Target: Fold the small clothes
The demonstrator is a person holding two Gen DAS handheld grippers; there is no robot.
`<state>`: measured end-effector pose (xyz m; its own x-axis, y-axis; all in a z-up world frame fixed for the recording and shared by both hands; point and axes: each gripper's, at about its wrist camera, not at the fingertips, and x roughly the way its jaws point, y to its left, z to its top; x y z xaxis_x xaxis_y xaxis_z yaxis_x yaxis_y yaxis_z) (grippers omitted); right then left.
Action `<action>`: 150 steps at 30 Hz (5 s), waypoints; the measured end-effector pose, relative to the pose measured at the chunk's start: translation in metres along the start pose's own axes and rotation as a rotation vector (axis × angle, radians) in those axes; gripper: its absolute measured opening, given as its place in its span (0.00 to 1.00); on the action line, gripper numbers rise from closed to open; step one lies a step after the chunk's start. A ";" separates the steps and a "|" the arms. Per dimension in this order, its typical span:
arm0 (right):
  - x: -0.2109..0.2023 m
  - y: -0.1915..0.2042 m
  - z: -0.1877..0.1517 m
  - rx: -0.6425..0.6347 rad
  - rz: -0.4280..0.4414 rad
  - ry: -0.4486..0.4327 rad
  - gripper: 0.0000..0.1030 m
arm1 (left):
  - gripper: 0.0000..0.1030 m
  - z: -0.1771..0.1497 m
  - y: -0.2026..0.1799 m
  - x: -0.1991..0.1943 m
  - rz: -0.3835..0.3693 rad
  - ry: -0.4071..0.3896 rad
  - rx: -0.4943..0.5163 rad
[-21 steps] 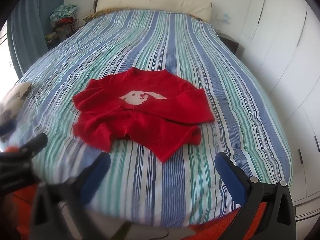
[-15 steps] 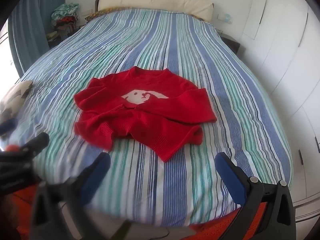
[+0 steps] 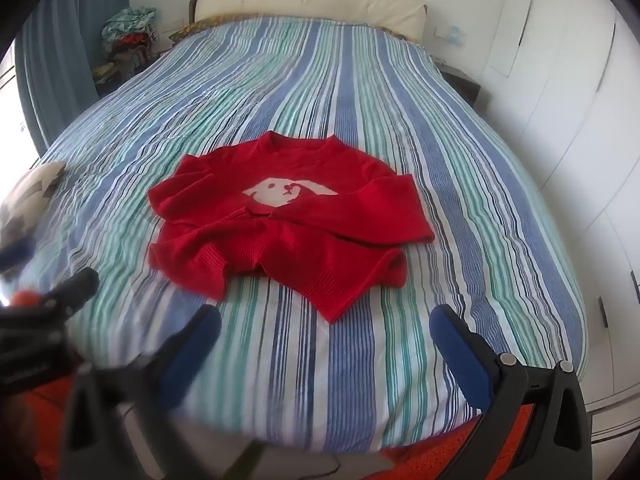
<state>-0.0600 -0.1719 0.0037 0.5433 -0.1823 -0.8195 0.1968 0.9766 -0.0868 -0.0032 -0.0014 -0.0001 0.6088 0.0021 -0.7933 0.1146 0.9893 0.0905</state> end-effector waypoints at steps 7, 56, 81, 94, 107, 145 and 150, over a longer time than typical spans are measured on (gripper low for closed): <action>0.001 0.000 -0.001 0.005 0.002 0.003 1.00 | 0.99 -0.002 0.002 0.001 -0.001 0.001 0.002; 0.000 -0.004 -0.003 -0.013 -0.053 0.003 1.00 | 0.99 -0.006 -0.004 0.009 -0.007 0.041 0.017; -0.031 0.007 0.002 -0.017 -0.037 -0.076 1.00 | 0.99 -0.015 0.021 0.005 0.023 0.032 -0.042; -0.104 -0.025 -0.007 0.071 0.022 -0.341 1.00 | 0.99 -0.050 0.058 0.020 0.049 0.092 -0.104; 0.040 -0.091 -0.058 0.210 0.275 -0.049 1.00 | 0.99 -0.036 0.038 0.094 -0.332 0.202 -0.127; 0.163 -0.139 -0.107 0.507 0.645 0.385 0.41 | 0.65 -0.082 0.084 0.148 -0.646 0.476 -0.249; 0.169 -0.138 -0.109 0.531 0.701 0.413 0.41 | 0.65 -0.091 0.049 0.147 -0.639 0.496 -0.183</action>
<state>-0.0846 -0.3249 -0.1849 0.3676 0.5745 -0.7313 0.3354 0.6515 0.6804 0.0200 0.0603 -0.1671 0.0481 -0.5467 -0.8360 0.1649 0.8298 -0.5331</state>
